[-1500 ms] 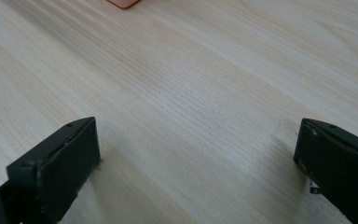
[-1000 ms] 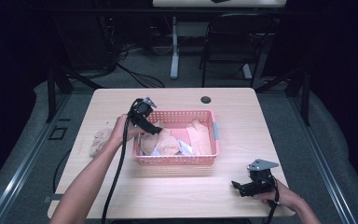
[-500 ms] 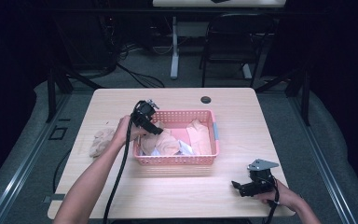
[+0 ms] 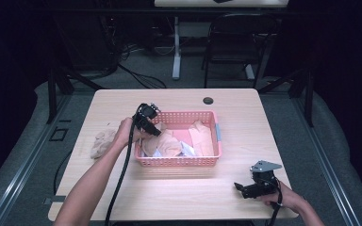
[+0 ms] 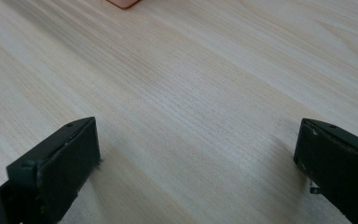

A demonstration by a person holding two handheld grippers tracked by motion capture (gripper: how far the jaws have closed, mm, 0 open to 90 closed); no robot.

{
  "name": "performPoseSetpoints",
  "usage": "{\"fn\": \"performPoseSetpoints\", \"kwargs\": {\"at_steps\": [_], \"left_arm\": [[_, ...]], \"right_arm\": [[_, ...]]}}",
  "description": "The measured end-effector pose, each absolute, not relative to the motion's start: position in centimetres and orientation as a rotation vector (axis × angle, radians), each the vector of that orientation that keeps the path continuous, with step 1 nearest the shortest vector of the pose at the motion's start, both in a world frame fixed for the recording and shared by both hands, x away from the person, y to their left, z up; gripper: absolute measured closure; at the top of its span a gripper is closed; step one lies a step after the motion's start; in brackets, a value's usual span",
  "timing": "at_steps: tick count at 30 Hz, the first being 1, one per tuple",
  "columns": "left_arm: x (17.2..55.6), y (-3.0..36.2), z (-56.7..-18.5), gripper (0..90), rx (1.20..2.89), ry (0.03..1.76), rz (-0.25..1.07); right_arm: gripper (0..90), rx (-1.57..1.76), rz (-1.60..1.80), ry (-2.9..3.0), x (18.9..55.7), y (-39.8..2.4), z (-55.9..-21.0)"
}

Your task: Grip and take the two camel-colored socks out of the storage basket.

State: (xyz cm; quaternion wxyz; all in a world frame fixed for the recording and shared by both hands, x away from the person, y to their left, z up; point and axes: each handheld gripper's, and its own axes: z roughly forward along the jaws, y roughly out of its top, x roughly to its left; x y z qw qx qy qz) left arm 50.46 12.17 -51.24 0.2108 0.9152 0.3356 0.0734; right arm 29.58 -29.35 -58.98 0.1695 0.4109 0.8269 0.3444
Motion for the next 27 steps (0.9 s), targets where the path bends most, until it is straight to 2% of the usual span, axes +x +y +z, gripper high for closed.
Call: {"fn": "performPoseSetpoints", "kwargs": {"at_steps": [1,8,10,18,27], "left_arm": [[50.4,12.1,-51.3,52.9,2.553,0.935,0.201],[50.2,11.9,-51.5,80.2,2.590,0.941,0.190],[50.1,12.0,-51.3,83.5,2.585,0.941,0.187],[49.5,12.0,-49.4,84.8,2.618,0.862,0.155],[48.8,11.8,-45.0,84.8,2.660,0.776,0.135]], "right_arm": [[0.0,1.168,0.979,2.350,29.6,-29.4,-59.0],[0.0,1.168,0.978,2.350,29.6,-29.4,-59.0],[0.0,1.168,0.978,2.350,29.6,-29.4,-59.0],[0.0,1.168,0.979,2.350,29.6,-29.4,-59.0],[0.0,1.167,0.976,2.351,29.6,-29.4,-59.0]]}}
